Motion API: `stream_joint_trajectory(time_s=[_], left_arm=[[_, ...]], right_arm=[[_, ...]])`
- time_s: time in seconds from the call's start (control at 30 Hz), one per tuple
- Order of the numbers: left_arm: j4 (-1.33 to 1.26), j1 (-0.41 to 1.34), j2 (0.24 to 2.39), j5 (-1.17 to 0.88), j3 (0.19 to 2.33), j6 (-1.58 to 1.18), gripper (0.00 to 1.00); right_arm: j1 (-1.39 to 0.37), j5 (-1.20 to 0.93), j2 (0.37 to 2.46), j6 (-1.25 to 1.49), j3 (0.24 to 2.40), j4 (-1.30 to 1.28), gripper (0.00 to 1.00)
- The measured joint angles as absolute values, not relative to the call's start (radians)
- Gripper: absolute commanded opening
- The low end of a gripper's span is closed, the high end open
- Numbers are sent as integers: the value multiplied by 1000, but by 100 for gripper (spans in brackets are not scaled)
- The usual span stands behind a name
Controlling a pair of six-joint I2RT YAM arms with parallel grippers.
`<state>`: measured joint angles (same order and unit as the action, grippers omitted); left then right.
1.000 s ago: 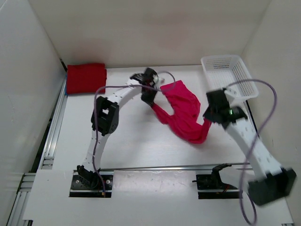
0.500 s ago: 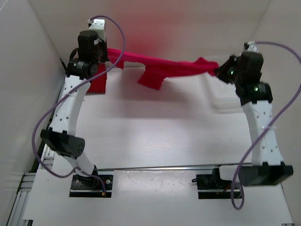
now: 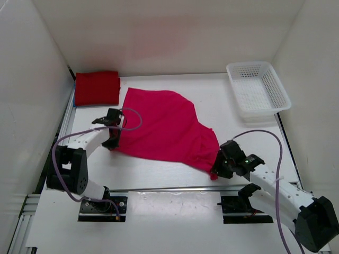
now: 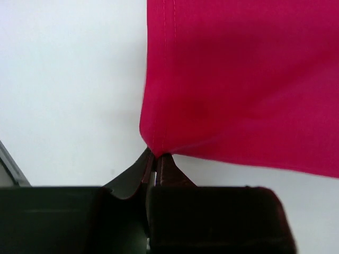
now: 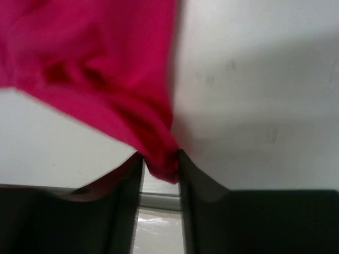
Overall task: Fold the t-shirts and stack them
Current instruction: Flatten out the tshirt
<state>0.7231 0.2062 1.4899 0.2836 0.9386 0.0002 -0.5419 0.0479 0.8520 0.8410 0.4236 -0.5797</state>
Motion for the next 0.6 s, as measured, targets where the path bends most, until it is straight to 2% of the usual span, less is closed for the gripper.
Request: stream_joint_trajectory(time_s=[0.03,0.13,0.4,0.5,0.6], left_arm=[[730,203,1471,289,885,0,10],[751,197,1416,298,785,0,10],[736,183,1321,299,707,0,10],[729,173,1312,299,700,1,10],[729,164,1312,299,698,0,10]], right_arm=[[-573,55,850,867,408,-590,59],[-665,90,842,936,402,-628,63],[-728,219,602,1063,451,-679,61],[-727,225,620,1069,439,-663,61],[-720,207,737,1063,434,-635,58]])
